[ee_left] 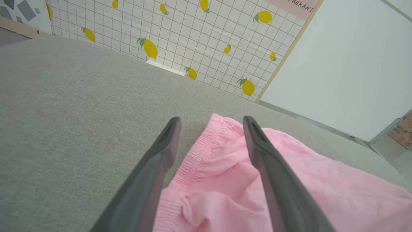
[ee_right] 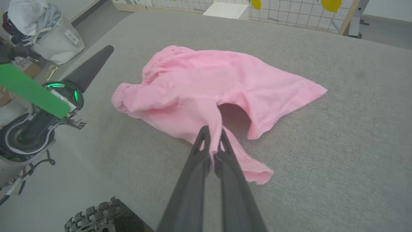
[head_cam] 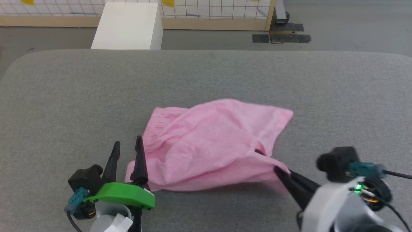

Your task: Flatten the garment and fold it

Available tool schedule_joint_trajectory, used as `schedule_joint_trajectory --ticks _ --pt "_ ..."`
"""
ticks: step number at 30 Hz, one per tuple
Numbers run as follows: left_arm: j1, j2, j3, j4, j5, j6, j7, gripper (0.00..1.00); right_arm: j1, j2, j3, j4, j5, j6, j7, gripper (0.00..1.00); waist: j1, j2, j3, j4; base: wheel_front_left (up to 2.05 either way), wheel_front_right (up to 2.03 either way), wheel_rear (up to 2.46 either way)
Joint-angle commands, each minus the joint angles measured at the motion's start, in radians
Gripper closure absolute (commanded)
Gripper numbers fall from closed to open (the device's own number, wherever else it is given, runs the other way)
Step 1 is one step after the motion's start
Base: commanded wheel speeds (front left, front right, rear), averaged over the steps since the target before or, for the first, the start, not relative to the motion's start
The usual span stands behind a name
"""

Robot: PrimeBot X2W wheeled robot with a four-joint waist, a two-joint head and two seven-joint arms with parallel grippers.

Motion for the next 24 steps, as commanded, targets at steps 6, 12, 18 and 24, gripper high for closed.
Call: schedule_joint_trajectory --ticks 6,12,18,24 --pt "-0.005 -0.002 -0.008 0.006 0.003 -0.01 -0.008 0.0 0.046 0.006 -0.147 -0.094 0.021 -0.002 0.11 1.0 0.0 0.0 -0.006 -0.004 0.0 0.0 0.0" --pt "-0.03 -0.001 -0.025 0.002 0.007 -0.014 -0.004 0.0 -0.141 -0.02 -0.25 0.19 -0.039 -0.002 0.062 1.0 0.0 0.0 0.039 0.025 0.0 0.0 0.0" --pt "-0.055 -0.001 -0.033 -0.003 0.006 -0.015 -0.002 0.0 -0.363 -0.025 -0.271 0.53 -0.109 -0.002 -0.073 1.0 0.0 0.0 0.096 0.064 0.0 0.0 0.0" --pt "-0.083 -0.004 -0.043 0.001 0.002 -0.018 -0.003 0.0 -0.513 -0.011 -0.269 0.774 -0.191 -0.002 -0.278 0.0 0.0 0.0 0.131 0.093 0.0 0.0 0.0"
